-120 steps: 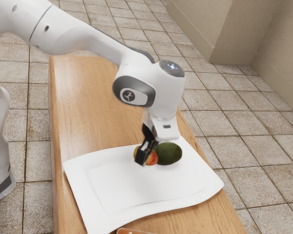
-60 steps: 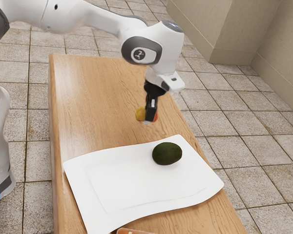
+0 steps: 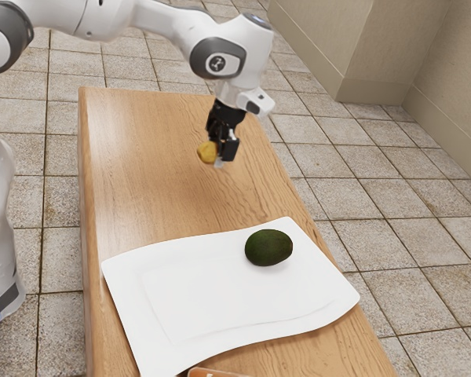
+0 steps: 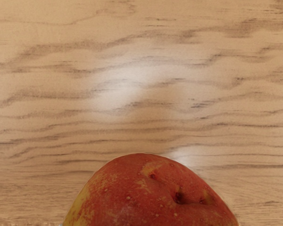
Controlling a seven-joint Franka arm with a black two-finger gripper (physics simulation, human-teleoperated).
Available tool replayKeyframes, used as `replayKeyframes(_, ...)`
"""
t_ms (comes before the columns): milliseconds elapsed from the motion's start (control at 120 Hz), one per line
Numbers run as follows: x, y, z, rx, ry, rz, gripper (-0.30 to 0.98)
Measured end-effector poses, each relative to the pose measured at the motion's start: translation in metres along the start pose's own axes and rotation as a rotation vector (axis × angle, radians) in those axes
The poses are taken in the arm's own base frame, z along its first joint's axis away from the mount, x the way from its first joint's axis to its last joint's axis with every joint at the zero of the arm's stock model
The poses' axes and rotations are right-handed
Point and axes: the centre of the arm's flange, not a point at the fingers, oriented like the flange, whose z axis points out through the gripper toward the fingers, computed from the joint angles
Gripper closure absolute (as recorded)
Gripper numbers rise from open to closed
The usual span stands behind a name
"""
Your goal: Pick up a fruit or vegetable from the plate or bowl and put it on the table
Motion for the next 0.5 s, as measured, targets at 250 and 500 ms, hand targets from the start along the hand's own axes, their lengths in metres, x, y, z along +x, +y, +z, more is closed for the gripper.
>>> replayKeyframes(250, 0.002, -0.016, -0.004, 0.018, -0.013, -0.054, 0.13)
replayKeyframes(500, 0.002, -0.016, -0.005, 0.029, -0.033, -0.094, 0.02)
